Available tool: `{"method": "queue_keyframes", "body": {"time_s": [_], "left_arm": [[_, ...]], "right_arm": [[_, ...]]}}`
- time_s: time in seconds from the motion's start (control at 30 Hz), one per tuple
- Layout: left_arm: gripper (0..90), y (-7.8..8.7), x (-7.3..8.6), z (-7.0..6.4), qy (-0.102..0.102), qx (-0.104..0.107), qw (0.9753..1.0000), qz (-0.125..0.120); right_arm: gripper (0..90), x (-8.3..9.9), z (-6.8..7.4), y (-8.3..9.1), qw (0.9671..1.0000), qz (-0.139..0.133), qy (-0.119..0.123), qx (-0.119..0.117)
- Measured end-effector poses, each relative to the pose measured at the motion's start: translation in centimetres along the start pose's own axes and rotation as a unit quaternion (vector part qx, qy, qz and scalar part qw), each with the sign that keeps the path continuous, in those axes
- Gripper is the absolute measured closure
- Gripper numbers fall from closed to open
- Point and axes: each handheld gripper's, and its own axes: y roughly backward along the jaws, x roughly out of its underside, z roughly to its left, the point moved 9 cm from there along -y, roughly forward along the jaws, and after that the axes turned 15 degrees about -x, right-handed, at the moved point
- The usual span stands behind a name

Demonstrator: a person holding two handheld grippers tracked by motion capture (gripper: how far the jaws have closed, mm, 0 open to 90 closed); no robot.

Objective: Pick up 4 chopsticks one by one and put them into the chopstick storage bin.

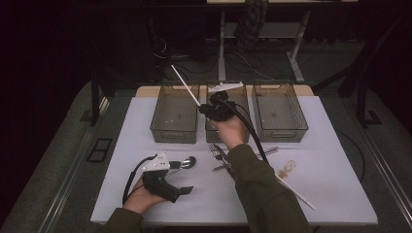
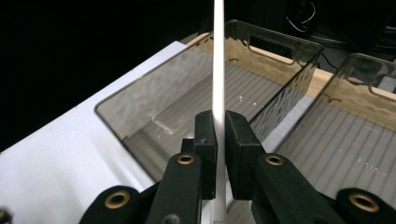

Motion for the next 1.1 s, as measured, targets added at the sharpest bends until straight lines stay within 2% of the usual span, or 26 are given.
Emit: {"method": "queue_keyframes", "body": {"time_s": [0.17,0.6,1.1], "left_arm": [[0.0,0.1,-0.1,0.0,0.002,0.001,1.0,-0.002],[0.0,0.1,-0.1,-0.1,0.002,0.003,1.0,-0.004],[0.0,0.1,-0.1,-0.2,-0.002,0.005,1.0,-0.003]], "right_arm": [[83.8,-0.7,-0.3,-1.8,0.9999,0.005,0.002,0.011],[83.8,-0.7,-0.1,-6.3,0.9996,0.024,-0.007,0.011],[83.8,0.9,-0.3,-9.4,0.9989,0.042,-0.015,0.012]]}}
